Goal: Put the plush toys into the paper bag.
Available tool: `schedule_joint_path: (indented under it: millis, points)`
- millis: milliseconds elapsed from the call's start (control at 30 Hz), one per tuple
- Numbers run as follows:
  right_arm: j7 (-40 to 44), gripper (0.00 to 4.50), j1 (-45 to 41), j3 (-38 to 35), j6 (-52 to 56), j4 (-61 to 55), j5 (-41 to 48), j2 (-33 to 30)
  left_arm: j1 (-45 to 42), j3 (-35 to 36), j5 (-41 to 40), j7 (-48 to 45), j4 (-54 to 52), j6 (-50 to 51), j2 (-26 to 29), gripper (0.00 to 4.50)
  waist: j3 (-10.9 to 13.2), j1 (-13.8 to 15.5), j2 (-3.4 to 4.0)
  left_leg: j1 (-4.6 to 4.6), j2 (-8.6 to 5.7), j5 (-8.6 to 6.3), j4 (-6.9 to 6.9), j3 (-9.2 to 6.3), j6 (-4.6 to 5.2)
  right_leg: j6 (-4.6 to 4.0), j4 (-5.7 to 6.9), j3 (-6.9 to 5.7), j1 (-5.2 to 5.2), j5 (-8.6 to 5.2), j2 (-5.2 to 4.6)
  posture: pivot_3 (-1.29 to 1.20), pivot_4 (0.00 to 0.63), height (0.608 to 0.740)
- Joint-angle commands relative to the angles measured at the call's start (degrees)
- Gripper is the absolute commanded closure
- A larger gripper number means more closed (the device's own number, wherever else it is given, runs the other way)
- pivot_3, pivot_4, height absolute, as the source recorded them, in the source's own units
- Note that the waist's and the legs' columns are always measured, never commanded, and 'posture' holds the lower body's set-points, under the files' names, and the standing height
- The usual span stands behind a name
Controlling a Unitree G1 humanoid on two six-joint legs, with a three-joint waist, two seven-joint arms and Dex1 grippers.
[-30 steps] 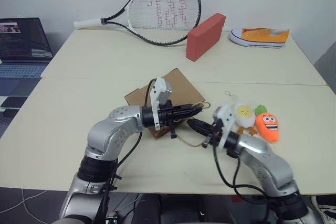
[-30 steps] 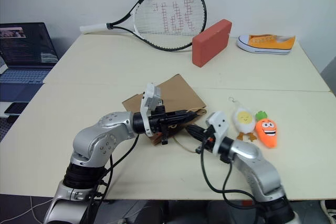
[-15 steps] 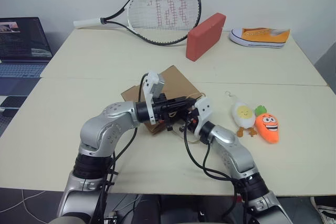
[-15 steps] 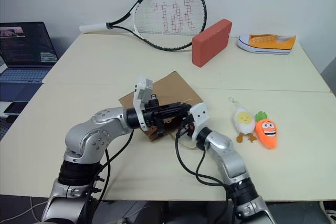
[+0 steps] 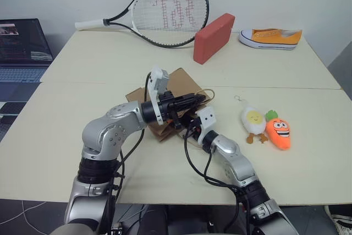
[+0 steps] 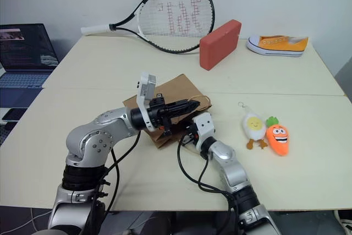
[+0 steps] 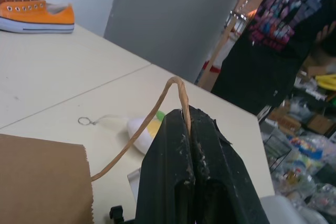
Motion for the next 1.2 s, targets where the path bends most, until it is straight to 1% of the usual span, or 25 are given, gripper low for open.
schedule_joint_path:
  millis: [33, 133, 233, 400, 500, 567, 733, 833, 1200]
  points:
    - [-1.09, 4.47, -1.43, 0.43, 1.24, -1.5, -0.76, 1.47, -0.83, 1.35, -2.02, 0.63, -1.16, 0.6, 0.15, 4.5, 0.0, -0.01, 0.0, 0.01, 0.0, 0.0, 0.0, 0.0, 0.0, 0.0, 0.02, 0.0, 0.0, 0.0, 0.0, 0.0, 0.15, 0.74]
    - [-1.8, 4.47, -2.63, 0.34, 2.74, -1.88, -1.1, 2.09, -0.55, 1.35, -2.41, 0.86, -1.42, 0.86, 0.39, 4.5, 0.0, -0.03, 0.0, 0.01, 0.0, 0.0, 0.0, -0.02, 0.0, -0.02, 0.05, 0.0, -0.02, -0.01, 0.01, 0.0, 0.15, 0.74]
    - [-2.64, 4.47, -4.09, -0.03, 6.91, -1.11, -0.89, 2.71, -0.53, 1.53, -2.52, 1.12, -1.39, 0.6, 0.71, 4.5, 0.0, -0.08, 0.0, 0.0, 0.0, 0.0, 0.0, -0.03, 0.0, -0.02, 0.06, -0.01, -0.02, -0.01, 0.02, 0.0, 0.15, 0.74]
    - [-3.53, 4.47, -3.96, -0.16, 11.7, 1.45, -1.7, 1.84, -3.23, 4.11, -2.54, 1.77, -0.16, -0.62, 2.09, 4.5, -0.01, -0.07, 0.0, -0.01, 0.0, 0.0, -0.01, -0.07, 0.0, -0.03, 0.08, -0.04, -0.03, -0.01, 0.02, 0.0, 0.15, 0.74]
    - [-4.04, 4.47, -3.32, -0.39, 13.2, 1.19, -1.77, 1.8, -6.95, 6.02, -2.7, 1.71, 0.27, -0.93, 4.32, 4.5, -0.01, 0.01, -0.01, 0.01, 0.0, 0.0, 0.0, -0.1, 0.0, -0.04, 0.1, -0.05, -0.01, -0.02, 0.03, 0.0, 0.15, 0.74]
    - [-4.12, 4.47, -3.18, -0.26, 13.82, 1.08, -1.85, 1.77, -9.55, 6.51, -1.76, 0.91, 0.5, -1.49, 6.72, 4.5, -0.02, 0.03, -0.02, 0.02, 0.0, 0.0, 0.01, -0.12, 0.0, -0.2, 0.1, -0.05, 0.0, -0.12, 0.04, 0.0, 0.15, 0.74]
    - [-3.96, 4.47, -2.93, 0.29, 14.3, 1.08, -2.47, 1.66, -13.96, 5.52, 2.63, -1.47, 2.2, -5.11, 13.04, 4.5, -0.1, -0.02, -0.03, 0.11, 0.0, 0.0, -0.13, -0.11, 0.0, -0.26, 0.11, -0.04, 0.02, -0.15, 0.05, 0.0, 0.15, 0.74]
    - [-3.92, 4.47, -2.85, 0.34, 14.45, 1.05, -2.66, 1.69, -15.93, 5.64, 4.29, -2.52, 3.66, -7.08, 15.16, 4.5, -0.1, 0.01, -0.03, 0.16, 0.0, 0.0, -0.2, -0.13, -0.01, -0.28, 0.13, -0.05, 0.02, -0.17, 0.06, 0.0, 0.15, 0.74]
    - [-3.83, 4.47, -3.08, 0.42, 14.09, 1.58, -3.26, 1.52, -18.66, 5.81, 6.35, -2.98, 6.0, -10.6, 15.0, 4.5, -0.11, -0.02, -0.05, 0.19, 0.01, 0.0, -0.27, -0.13, -0.01, -0.27, 0.15, -0.06, 0.01, -0.17, 0.06, 0.0, 0.15, 0.74]
